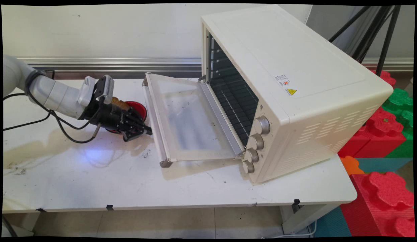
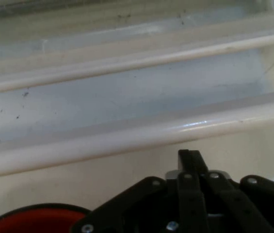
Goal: Close the oven
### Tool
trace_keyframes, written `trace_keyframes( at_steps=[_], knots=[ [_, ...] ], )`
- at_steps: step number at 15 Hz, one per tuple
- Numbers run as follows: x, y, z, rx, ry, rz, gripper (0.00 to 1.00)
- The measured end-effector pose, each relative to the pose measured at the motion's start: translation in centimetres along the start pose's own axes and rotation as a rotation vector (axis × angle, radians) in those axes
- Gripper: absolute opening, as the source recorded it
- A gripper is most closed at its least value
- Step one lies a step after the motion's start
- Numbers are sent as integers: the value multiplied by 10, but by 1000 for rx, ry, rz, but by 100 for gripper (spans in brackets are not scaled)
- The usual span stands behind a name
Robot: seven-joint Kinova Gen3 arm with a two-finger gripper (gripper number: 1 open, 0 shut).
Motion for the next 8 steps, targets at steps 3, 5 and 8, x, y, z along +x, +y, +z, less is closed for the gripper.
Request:
trace_keyframes(
  at_steps=[3,5,8],
  knots=[
    [1,-1,3,8,4,-2,0],
    [2,-2,4,12,8,-2,0],
    [4,-4,6,19,17,0,0]
  ],
)
